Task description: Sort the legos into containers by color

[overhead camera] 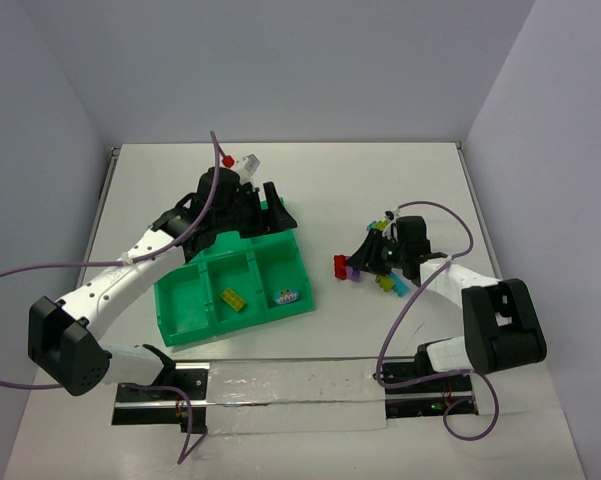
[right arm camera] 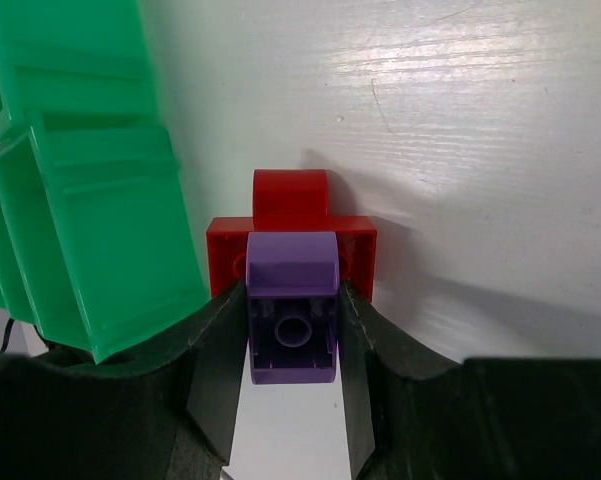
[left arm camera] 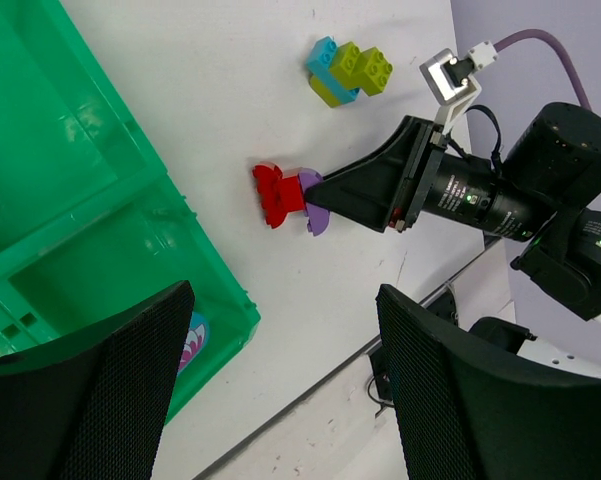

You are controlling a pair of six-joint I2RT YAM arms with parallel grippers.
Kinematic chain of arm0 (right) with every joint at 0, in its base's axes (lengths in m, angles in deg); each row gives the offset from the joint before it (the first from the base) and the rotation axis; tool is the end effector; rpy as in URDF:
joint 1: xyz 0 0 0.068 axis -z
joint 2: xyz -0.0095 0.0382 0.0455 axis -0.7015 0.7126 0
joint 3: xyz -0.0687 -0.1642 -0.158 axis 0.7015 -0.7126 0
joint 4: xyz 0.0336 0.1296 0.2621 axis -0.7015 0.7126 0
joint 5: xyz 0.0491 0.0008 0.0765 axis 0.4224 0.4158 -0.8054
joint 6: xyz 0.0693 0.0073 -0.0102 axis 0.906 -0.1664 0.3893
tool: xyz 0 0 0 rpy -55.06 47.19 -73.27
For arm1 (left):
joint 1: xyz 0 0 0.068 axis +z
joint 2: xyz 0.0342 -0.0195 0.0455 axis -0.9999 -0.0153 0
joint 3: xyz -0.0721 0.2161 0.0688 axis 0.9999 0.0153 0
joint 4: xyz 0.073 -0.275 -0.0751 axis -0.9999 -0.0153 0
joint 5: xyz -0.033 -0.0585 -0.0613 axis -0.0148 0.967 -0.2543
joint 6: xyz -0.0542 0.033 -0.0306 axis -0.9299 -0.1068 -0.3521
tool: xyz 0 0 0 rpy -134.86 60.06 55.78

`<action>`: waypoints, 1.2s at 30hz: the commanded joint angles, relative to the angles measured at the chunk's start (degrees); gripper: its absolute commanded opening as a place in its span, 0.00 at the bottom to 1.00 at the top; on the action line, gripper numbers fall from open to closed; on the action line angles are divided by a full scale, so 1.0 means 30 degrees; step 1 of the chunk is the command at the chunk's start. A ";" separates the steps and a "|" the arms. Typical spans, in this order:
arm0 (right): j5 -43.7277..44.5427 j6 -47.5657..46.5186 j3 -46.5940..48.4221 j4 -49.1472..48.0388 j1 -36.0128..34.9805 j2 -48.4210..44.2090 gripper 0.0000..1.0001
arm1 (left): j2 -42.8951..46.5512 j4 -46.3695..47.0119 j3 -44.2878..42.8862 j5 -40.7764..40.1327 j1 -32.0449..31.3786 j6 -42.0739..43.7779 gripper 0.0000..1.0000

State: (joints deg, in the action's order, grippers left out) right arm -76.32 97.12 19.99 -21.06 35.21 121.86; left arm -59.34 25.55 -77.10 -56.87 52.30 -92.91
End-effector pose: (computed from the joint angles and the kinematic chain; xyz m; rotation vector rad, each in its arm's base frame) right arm 0.2865 0.0740 0.0824 0.2078 2.4080 0.8968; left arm 0.2851 -0.2282 0.2790 0.0498 2.2899 -0.9796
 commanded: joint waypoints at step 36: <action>0.2063 -0.0760 0.4781 0.5320 -0.1778 -0.7974 0.03 | -0.3657 0.5442 -0.2446 0.0966 -0.3281 -0.3113 0.52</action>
State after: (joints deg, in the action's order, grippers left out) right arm -70.56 95.75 31.12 -5.37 30.60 99.90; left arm -69.24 35.78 -81.38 -54.34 42.67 -99.59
